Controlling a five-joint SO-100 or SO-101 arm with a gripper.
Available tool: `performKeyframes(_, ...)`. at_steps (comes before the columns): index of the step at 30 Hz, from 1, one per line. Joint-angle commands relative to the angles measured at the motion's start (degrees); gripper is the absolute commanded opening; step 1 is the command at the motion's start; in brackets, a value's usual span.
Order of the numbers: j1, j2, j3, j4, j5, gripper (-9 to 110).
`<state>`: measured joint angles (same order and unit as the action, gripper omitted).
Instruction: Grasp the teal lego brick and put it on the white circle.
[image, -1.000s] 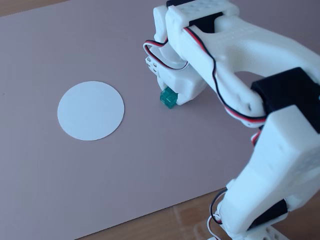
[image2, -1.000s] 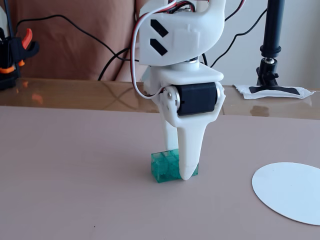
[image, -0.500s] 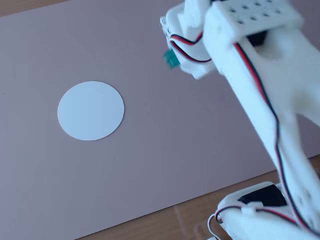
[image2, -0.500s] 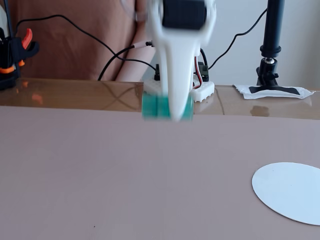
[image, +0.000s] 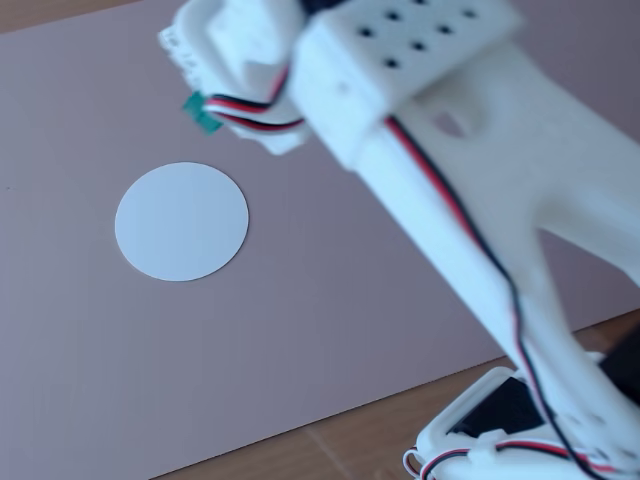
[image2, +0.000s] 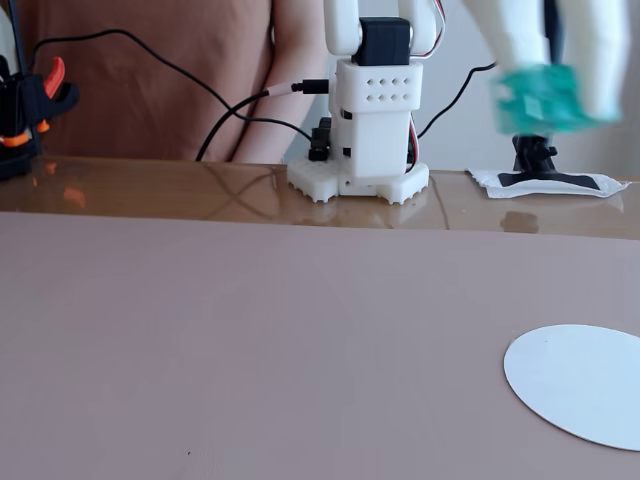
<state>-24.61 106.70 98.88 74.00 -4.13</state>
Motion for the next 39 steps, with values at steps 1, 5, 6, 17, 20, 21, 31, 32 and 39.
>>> performKeyframes(1,-1.7,-9.8,-8.2,2.5,-1.7,0)
performKeyframes(5,-2.5,-23.1,-17.4,6.2,-3.9,0)
performKeyframes(6,-2.6,-25.8,-19.6,7.1,-4.0,0)
performKeyframes(17,-5.6,-41.7,-33.7,14.2,-5.1,5)
performKeyframes(20,-6.3,-41.7,-33.7,14.9,-5.4,10)
performKeyframes(21,-6.5,-41.7,-33.7,15.1,-5.4,12)
performKeyframes(31,-6.4,-41.0,-32.9,16.0,-4.8,17)
performKeyframes(32,-6.3,-40.5,-32.8,16.0,-4.7,17)
performKeyframes(39,-3.3,-30.8,-31.8,16.1,-2.2,16)
